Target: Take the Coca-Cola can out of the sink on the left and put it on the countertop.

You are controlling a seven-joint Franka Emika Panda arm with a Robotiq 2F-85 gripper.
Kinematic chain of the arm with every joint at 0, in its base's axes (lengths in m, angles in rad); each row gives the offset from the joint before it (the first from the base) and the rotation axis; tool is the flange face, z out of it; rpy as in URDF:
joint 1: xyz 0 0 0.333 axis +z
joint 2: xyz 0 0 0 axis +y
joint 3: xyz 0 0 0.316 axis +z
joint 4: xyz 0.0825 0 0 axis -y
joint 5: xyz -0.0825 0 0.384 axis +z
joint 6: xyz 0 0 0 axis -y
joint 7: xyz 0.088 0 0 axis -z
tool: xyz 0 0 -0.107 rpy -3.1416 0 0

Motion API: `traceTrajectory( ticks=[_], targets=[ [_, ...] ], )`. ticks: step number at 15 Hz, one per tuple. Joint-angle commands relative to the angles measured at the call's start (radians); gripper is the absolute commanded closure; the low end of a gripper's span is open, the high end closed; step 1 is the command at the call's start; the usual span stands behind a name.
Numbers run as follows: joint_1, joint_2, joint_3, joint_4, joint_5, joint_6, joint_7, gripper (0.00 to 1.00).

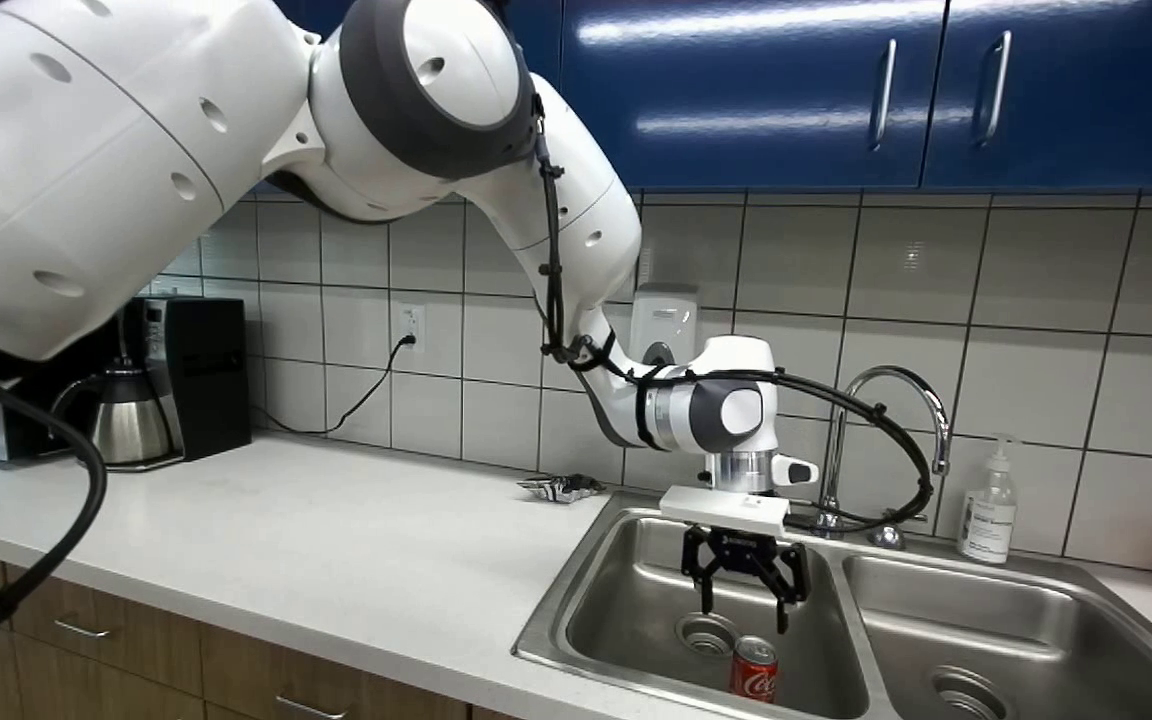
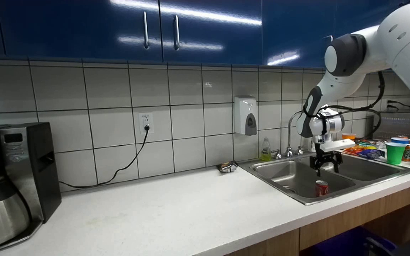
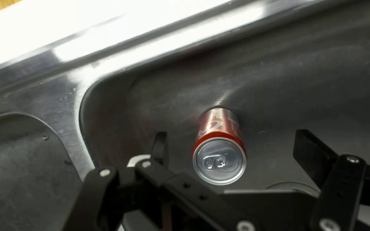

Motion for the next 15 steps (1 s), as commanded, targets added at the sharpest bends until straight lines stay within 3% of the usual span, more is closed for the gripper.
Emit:
traceTrajectory(
  ticks=[1, 15],
  targets=[
    [-0.035, 0.049, 0.026, 0.052, 0.011, 0.021, 0.024, 0.00],
    [-0.047, 0.217, 0.024, 0.225, 0.006, 0.029, 0.083, 0.00]
  ],
)
